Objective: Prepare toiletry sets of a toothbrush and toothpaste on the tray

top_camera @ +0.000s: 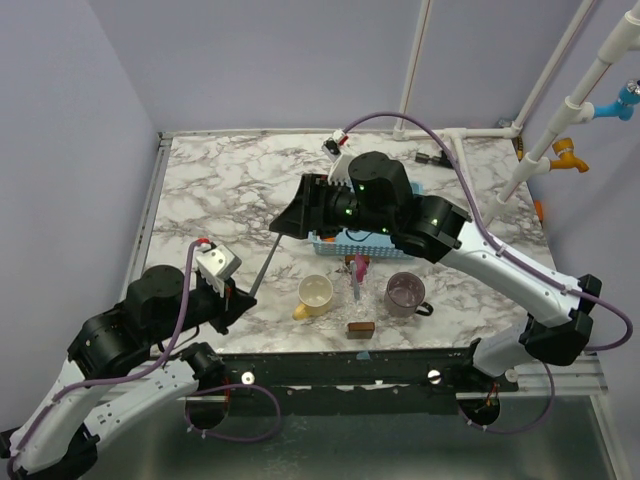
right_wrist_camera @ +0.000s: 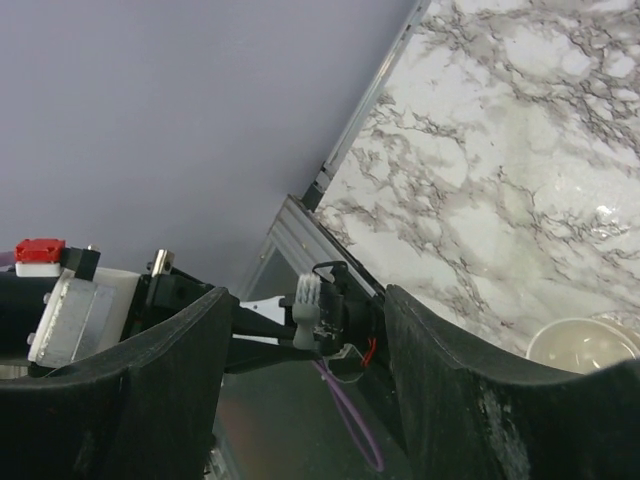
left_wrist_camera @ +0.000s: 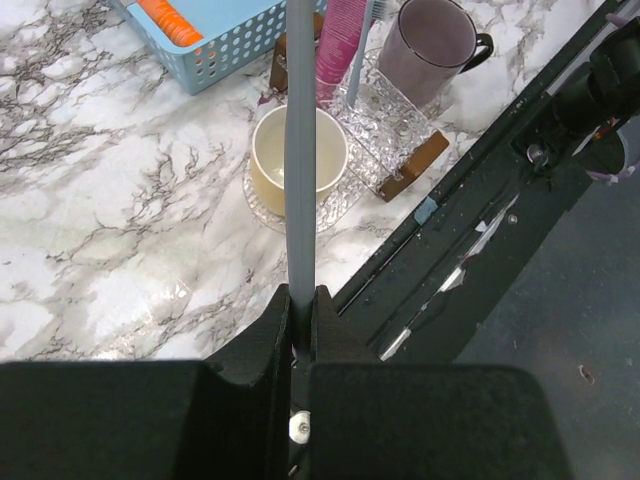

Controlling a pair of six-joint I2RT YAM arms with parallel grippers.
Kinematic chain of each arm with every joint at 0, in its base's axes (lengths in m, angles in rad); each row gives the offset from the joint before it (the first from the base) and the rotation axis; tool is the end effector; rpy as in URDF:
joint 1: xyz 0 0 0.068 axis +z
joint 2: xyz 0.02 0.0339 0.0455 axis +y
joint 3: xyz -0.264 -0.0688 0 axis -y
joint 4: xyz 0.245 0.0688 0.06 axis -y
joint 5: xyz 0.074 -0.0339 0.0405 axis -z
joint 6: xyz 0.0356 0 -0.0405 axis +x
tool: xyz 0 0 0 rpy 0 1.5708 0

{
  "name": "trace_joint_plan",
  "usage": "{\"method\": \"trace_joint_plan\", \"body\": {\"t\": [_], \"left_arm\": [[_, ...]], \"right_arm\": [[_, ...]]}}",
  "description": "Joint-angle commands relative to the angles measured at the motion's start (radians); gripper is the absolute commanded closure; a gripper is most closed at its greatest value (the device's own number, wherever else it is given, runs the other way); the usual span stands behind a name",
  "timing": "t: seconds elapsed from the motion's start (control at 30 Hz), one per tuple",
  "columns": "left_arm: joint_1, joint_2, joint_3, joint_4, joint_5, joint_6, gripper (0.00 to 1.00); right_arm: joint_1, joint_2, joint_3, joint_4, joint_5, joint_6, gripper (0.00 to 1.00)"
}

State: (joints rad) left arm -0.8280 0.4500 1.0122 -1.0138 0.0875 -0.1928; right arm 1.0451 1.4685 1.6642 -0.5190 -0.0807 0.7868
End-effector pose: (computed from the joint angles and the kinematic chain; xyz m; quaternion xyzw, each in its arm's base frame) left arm 0.0356 -0.0434 0.3619 0.2865 0.7971 -0.2914 0.4446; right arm 0.1609 0.2830 0.4478 -0.1278 0.8012 0.4828 0.3295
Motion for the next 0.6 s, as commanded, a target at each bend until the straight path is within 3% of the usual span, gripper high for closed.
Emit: {"method": "trace_joint_plan", "body": {"t": [0.0,0.2,0.57], "left_arm": [[-0.023,0.001,0.025,-0.016,-0.067,0.023,1.0],[-0.041,0.006,0.023,-0.012,-0.08,0.023,1.0],[-0.063,0.016,0.028,-0.019,-0.145,0.026,1.0]], "right_arm": [[-0.005,0.045,0.069,-0.002,-0.064,0.004,0.37],[-0.005,0.073,0.102,-0.042,-0.072,-0.011,0.48],[-0.006,0.098,0.131,-0.082,-0.094,-0.022,0.59]]}}
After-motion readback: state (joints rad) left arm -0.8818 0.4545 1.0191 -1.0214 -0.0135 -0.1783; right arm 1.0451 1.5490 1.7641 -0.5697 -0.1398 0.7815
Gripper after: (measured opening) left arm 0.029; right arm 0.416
